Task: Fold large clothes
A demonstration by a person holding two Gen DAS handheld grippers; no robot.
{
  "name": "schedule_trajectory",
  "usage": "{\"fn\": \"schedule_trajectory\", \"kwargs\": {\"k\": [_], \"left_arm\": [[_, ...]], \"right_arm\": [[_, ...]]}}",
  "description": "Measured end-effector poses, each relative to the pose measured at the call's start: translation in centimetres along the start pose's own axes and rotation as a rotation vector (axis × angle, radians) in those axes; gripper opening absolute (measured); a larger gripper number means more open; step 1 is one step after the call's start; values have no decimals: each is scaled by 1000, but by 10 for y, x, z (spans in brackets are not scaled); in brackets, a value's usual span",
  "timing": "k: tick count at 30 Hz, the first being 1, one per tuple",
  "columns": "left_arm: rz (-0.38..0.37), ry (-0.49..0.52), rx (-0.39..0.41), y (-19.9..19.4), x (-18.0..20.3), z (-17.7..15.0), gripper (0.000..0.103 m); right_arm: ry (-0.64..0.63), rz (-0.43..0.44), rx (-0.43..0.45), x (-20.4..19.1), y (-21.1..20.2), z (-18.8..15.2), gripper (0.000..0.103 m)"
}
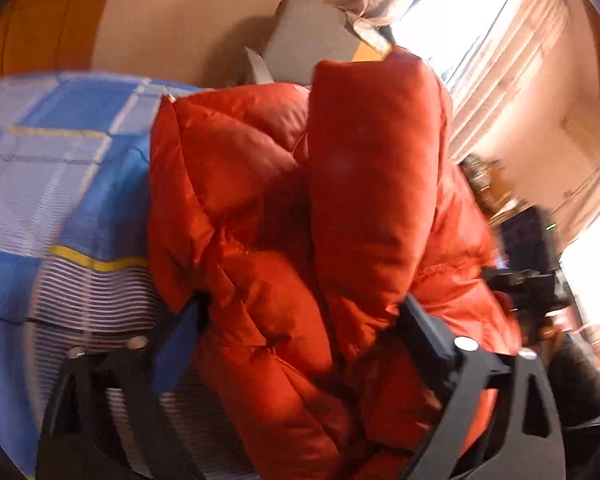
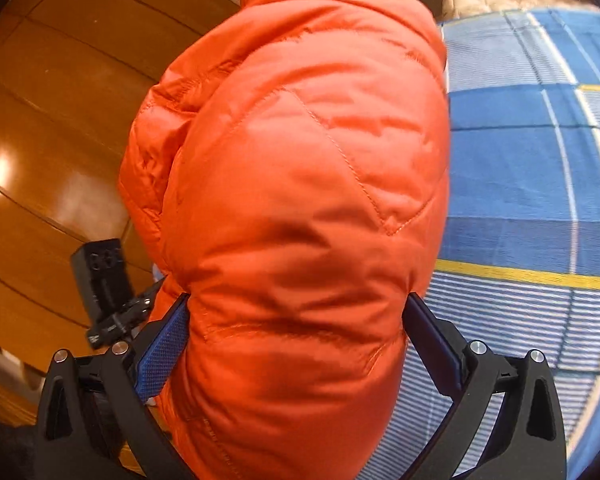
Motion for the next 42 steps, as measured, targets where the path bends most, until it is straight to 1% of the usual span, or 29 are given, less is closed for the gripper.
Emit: {"fn": "schedule_trajectory", "kwargs": {"k": [1, 2, 3, 4, 5, 6, 8, 11, 14, 17, 19, 21, 24, 26, 27, 28, 29, 30, 31, 32, 34, 35, 36, 37, 38, 39, 40, 41, 42], "left_arm": [[-32, -19, 5, 0, -4, 0, 76], [-79, -43, 16, 0, -8, -2, 67], [-118, -70, 27, 0, -12, -3, 64], [-144, -87, 37, -1, -13, -6, 56], [-173, -102, 49, -1, -14, -8, 48], [-201, -111, 61, -2, -12, -10, 45], [-244, -123, 82, -3, -5, -11, 34], [-289, -115, 110, -7, 13, -2, 30], [-335, -85, 132, -8, 38, 9, 30], [-392, -10, 142, -6, 83, 26, 29], [-431, 39, 133, 2, 116, 38, 29], [-439, 102, 103, 18, 146, 45, 29], [-435, 146, 31, 53, 177, 43, 29], [-409, 169, -39, 83, 197, 28, 27], [-388, 170, -86, 100, 205, 17, 27], [-364, 173, -120, 111, 211, 11, 26], [-331, 180, -156, 124, 214, 1, 26], [-295, 189, -185, 138, 218, -13, 26], [-271, 180, -197, 143, 218, -20, 26], [-239, 172, -202, 149, 218, -25, 26], [-191, 171, -198, 156, 216, -28, 26], [-175, 166, -198, 155, 216, -27, 27], [-140, 175, -197, 153, 219, -27, 28], [-106, 184, -187, 151, 226, -28, 35], [-89, 191, -174, 142, 228, -26, 39], [-68, 205, -149, 132, 235, -25, 41], [-53, 224, -120, 124, 241, -22, 42], [-42, 239, -98, 116, 245, -21, 42], [-16, 259, -62, 105, 252, -19, 42]], "right_arm": [[1, 8, -1, 1, 3, 1, 99], [0, 17, 1, 1, 5, 2, 93], [1, 24, 5, -1, 5, 1, 81], [-5, 30, 14, -4, 4, 1, 74], [-20, 29, 26, -10, 0, 0, 61], [-36, 23, 37, -15, -5, -3, 51], [-85, -1, 71, -29, -16, -1, 41], [-139, -14, 119, -41, -34, 7, 35], [-194, -25, 170, -54, -66, 12, 33], [-239, -47, 232, -57, -111, 16, 32], [-255, -59, 268, -56, -138, 18, 32], [-261, -89, 300, -45, -167, 17, 32], [-244, -169, 306, -11, -198, 13, 32], [-214, -244, 280, 24, -207, 11, 32], [-217, -299, 266, 32, -213, 1, 33], [-204, -338, 232, 50, -212, -2, 34], [-190, -365, 210, 61, -209, -5, 39], [-184, -426, 177, 77, -205, -12, 43], [-190, -457, 154, 88, -200, -17, 45], [-158, -458, 160, 99, -199, -20, 51], [-137, -479, 177, 108, -197, -25, 60], [-127, -493, 189, 108, -198, -25, 73], [-107, -519, 193, 109, -198, -26, 75], [-95, -516, 188, 108, -201, -28, 77], [-91, -532, 194, 105, -205, -27, 85], [-98, -576, 211, 98, -211, -28, 85], [-107, -590, 223, 93, -215, -28, 85], [-118, -623, 253, 85, -222, -30, 86], [-122, -645, 271, 80, -228, -33, 86]]}}
Point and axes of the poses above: each gripper's, at about its wrist camera, not at the fingertips, and y roughly the way its jaws point, x to its right, z to its top, the point moved 3 cm from there along y, roughly the way its jaws point, and after that the axes turned 4 degrees about x, right-handed, at the moved point
